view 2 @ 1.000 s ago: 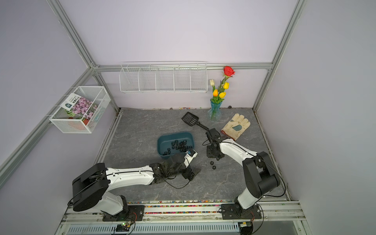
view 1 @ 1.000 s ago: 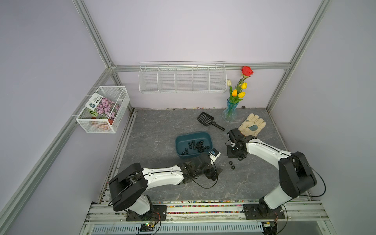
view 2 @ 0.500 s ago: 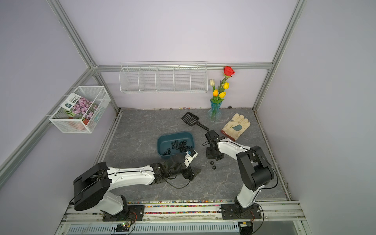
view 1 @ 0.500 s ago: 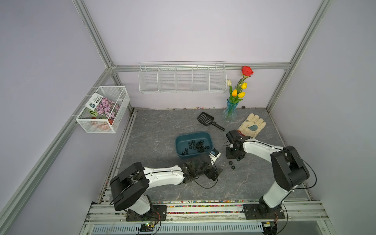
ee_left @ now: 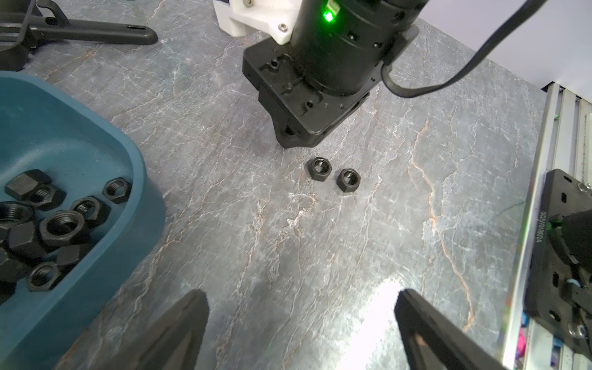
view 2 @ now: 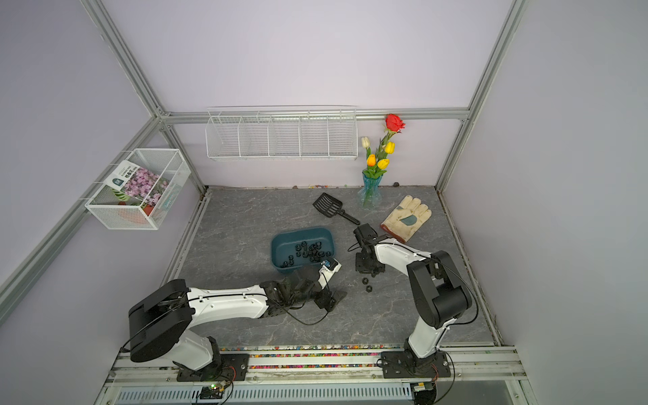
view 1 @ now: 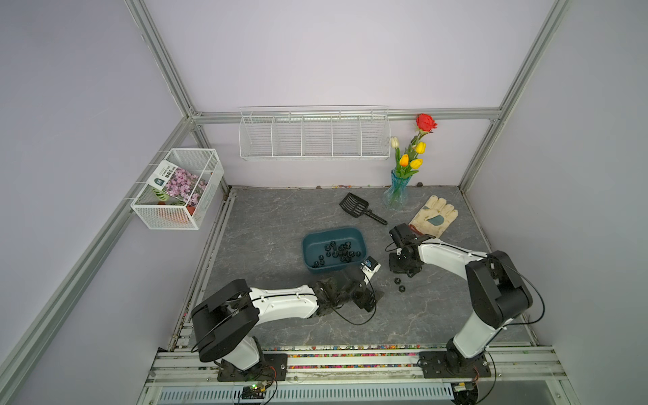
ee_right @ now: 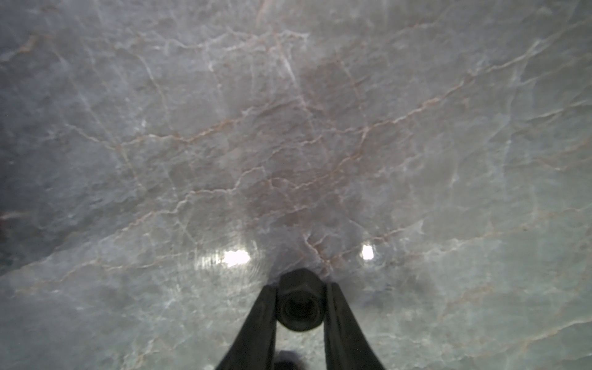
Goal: Put the nuts on the desktop into the storage box
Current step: Pick up the nut from the center of the board.
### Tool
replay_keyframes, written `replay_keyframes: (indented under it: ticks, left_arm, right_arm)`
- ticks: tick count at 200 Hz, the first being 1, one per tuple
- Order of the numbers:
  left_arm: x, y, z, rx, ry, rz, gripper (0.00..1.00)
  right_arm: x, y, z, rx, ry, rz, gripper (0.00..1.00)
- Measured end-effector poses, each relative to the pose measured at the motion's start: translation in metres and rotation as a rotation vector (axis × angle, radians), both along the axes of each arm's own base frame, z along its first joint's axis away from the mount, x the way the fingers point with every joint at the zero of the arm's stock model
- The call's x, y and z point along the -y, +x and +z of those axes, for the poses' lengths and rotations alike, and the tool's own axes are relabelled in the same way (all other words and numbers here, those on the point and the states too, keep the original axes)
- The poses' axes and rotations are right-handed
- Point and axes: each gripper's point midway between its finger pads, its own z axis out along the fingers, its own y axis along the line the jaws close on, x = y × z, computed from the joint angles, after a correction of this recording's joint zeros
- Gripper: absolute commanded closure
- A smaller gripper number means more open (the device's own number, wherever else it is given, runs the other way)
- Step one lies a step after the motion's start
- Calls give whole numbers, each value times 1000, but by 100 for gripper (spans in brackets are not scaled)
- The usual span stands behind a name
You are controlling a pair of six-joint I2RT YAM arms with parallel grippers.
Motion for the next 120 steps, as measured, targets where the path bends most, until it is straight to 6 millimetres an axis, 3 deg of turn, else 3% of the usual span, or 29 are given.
replay_keyframes:
  ticks: [75,120]
  left_arm:
    - [-1,4,1,14,3,19,3]
    - [-5,11,3,35,11,49,3]
  right_arm:
    - [-2,1,3,-3,2,5,83]
    - [-28,20,36,57,24,56,83]
